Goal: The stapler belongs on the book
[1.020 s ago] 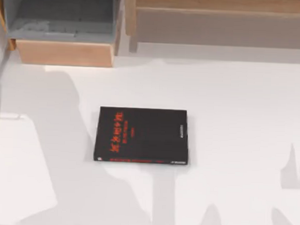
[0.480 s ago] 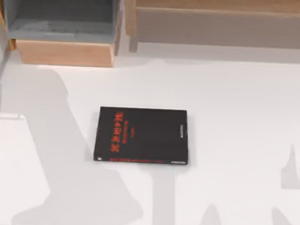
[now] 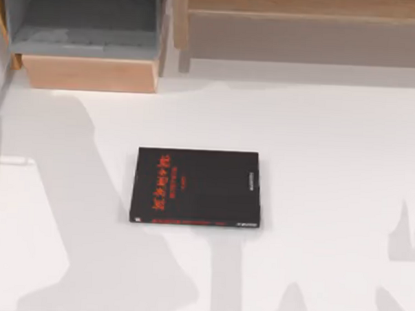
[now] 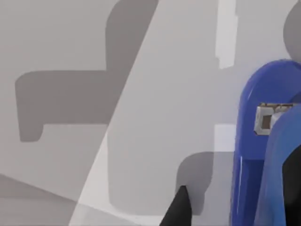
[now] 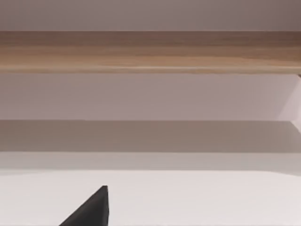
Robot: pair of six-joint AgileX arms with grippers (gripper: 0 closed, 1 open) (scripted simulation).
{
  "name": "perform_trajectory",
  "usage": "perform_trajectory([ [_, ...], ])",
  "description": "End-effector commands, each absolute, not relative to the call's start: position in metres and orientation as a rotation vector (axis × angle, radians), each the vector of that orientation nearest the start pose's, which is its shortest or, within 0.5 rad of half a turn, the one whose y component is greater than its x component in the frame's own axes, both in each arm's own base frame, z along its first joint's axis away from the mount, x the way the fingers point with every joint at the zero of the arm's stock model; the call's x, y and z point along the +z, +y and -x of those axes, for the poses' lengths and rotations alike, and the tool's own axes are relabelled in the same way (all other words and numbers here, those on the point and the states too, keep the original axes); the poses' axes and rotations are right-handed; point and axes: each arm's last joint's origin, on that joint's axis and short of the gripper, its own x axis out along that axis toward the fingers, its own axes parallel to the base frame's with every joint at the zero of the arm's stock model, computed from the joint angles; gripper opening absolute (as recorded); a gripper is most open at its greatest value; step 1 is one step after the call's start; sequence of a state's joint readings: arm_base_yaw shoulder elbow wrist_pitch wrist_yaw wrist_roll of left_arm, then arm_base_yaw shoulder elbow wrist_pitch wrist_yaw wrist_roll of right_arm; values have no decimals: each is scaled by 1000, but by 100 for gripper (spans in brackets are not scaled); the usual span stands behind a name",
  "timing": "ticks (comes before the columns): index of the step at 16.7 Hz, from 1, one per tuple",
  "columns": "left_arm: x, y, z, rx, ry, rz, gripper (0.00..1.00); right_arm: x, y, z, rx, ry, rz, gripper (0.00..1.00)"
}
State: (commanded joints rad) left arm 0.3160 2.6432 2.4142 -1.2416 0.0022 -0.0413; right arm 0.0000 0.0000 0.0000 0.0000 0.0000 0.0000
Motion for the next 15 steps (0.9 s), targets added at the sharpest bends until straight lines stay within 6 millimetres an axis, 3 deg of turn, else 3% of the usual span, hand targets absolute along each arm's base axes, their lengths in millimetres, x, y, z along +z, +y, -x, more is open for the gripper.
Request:
perform_trajectory([
  [4,131,168,-492,304,1453,272,2,160,-1,-106,0,0,0,100],
  [15,138,171,-491,310,1438,274,0,160,-1,-106,0,0,0,100],
])
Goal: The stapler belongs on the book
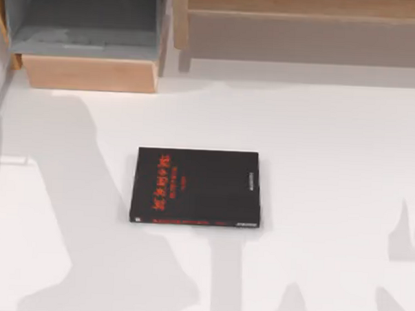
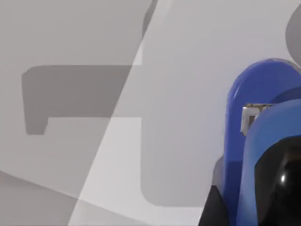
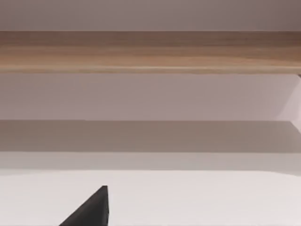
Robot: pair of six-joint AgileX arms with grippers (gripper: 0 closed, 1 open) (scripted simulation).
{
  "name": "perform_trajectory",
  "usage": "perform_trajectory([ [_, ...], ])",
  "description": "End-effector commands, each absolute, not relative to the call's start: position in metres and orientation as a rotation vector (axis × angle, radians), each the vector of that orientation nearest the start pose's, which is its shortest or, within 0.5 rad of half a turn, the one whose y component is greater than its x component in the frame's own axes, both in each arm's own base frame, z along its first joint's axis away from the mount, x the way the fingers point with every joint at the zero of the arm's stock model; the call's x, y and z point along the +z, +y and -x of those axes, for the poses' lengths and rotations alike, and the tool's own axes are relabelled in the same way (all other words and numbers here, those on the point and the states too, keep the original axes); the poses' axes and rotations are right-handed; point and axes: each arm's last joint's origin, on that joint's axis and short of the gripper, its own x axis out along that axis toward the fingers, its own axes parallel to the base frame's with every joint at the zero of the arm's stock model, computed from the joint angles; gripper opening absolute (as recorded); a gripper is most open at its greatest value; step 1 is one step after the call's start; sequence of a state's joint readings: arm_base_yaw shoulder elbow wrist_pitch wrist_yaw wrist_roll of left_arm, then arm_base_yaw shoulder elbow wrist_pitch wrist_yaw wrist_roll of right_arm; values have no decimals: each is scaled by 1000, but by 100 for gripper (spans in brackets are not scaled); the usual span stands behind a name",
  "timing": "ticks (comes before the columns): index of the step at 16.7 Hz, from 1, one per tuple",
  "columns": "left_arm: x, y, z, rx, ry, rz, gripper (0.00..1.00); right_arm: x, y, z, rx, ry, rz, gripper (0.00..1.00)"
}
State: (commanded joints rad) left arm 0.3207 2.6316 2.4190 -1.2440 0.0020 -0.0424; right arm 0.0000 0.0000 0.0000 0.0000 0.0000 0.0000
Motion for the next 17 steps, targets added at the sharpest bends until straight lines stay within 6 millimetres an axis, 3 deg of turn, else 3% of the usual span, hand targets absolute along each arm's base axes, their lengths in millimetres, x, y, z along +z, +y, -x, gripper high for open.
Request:
perform_trajectory([
  [4,182,171,-483,341,1363,290,0,160,-1,-106,0,0,0,100],
  [8,233,145,-472,352,1291,295,0,160,-1,-106,0,0,0,100],
  [12,262,87,-465,318,1269,279,0,160,-1,-106,0,0,0,100],
  [17,253,-23,-456,223,1334,211,0,160,-1,-106,0,0,0,100],
])
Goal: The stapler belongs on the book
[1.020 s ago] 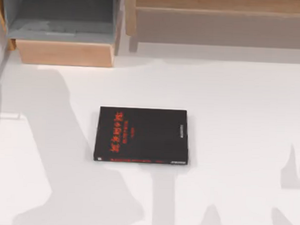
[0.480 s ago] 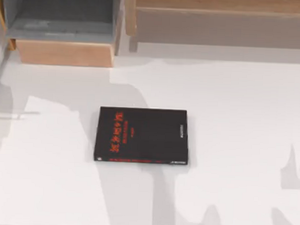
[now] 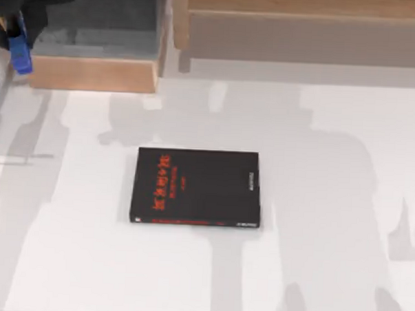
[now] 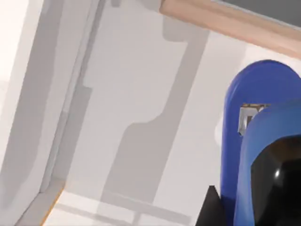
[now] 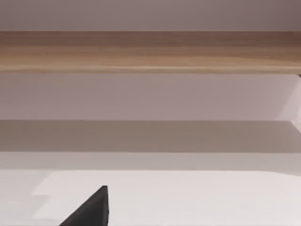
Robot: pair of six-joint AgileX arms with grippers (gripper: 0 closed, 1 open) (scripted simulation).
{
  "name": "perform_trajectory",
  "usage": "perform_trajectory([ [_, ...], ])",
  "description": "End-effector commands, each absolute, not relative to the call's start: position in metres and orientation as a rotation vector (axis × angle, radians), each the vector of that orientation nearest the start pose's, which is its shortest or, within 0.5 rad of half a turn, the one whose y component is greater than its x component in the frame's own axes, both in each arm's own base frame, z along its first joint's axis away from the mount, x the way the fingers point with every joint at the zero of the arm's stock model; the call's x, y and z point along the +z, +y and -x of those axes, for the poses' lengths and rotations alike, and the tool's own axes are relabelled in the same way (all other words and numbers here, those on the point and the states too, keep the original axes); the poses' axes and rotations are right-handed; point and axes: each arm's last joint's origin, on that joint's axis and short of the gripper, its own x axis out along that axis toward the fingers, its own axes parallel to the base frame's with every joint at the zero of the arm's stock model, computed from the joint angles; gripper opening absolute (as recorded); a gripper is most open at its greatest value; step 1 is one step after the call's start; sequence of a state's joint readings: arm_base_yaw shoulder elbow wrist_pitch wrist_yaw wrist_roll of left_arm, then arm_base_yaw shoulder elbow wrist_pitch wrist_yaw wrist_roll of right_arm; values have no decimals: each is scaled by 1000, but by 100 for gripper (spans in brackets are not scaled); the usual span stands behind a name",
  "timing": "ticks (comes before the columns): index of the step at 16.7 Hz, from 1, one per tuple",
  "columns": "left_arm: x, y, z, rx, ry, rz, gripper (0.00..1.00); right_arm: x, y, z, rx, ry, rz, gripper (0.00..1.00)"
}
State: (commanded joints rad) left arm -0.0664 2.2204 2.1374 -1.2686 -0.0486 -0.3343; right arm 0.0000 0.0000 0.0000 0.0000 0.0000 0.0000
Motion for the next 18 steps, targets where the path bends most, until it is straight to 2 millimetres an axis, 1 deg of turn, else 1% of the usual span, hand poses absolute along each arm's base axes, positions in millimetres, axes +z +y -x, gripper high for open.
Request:
perform_trajectory([
  [3,236,-96,-439,160,1385,145,0,160,-1,-106,0,0,0,100],
  [6,217,-164,-413,105,1428,72,0,160,-1,-106,0,0,0,100],
  [8,205,-202,-392,74,1448,26,0,160,-1,-106,0,0,0,100],
  [10,195,-233,-372,50,1461,-13,0,160,-1,-106,0,0,0,100],
  [12,187,-254,-356,34,1468,-42,0,160,-1,-106,0,0,0,100],
  [14,183,-266,-346,25,1470,-58,0,160,-1,-106,0,0,0,100],
  [18,181,-269,-344,23,1471,-61,0,160,-1,-106,0,0,0,100],
])
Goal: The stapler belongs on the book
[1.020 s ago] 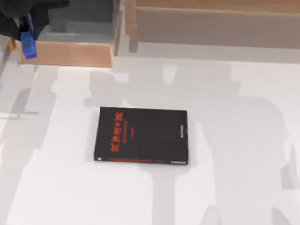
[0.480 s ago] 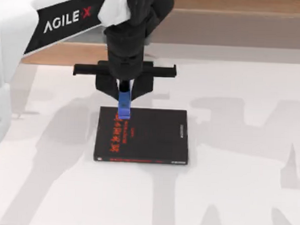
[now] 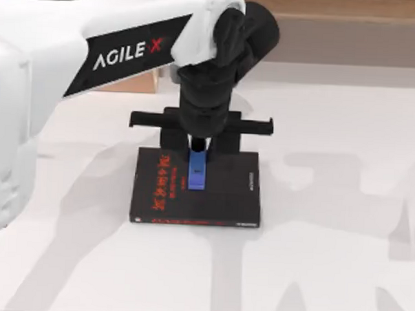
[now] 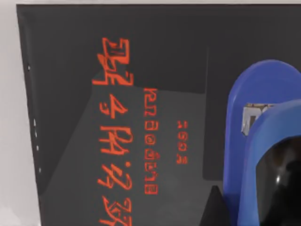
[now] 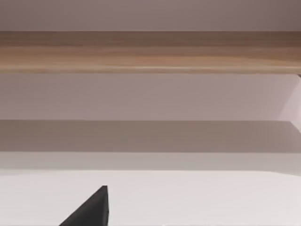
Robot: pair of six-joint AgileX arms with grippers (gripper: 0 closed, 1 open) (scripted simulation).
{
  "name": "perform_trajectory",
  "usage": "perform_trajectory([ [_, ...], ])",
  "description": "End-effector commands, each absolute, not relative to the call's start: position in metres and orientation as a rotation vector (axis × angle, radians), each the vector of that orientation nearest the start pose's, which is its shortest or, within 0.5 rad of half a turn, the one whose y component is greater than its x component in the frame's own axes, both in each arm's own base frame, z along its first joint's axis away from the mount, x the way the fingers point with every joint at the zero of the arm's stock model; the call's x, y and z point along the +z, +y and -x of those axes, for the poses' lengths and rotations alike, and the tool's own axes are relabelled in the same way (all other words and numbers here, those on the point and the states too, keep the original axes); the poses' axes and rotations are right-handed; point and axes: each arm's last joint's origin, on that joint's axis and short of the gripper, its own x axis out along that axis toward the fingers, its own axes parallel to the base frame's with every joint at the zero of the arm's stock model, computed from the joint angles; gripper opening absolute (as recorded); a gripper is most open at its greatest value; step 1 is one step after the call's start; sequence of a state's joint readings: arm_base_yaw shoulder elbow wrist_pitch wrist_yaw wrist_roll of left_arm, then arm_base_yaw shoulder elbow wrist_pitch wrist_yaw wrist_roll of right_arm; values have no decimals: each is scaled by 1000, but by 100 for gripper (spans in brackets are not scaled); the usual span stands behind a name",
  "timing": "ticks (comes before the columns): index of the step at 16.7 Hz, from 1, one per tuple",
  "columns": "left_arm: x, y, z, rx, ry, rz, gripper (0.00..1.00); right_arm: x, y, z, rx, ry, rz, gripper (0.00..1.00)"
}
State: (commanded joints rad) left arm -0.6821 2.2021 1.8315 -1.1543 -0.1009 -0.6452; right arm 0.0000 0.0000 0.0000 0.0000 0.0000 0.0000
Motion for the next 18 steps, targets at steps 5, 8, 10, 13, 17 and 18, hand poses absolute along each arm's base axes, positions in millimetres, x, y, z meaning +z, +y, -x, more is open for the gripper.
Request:
perform_trajectory([
  [5,170,-267,-345,24,1472,-61,0,160,-1,-106,0,0,0,100],
  [8,153,-267,-346,22,1470,-60,0,160,-1,-106,0,0,0,100],
  [10,152,-267,-346,23,1471,-61,0,160,-1,-106,0,0,0,100],
  [13,152,-267,-346,23,1471,-61,15,160,-1,-106,0,0,0,100],
  [17,152,-267,-346,23,1471,-61,45,160,-1,-106,0,0,0,100],
  [18,152,-267,-346,23,1471,-61,53,160,-1,-106,0,0,0,100],
])
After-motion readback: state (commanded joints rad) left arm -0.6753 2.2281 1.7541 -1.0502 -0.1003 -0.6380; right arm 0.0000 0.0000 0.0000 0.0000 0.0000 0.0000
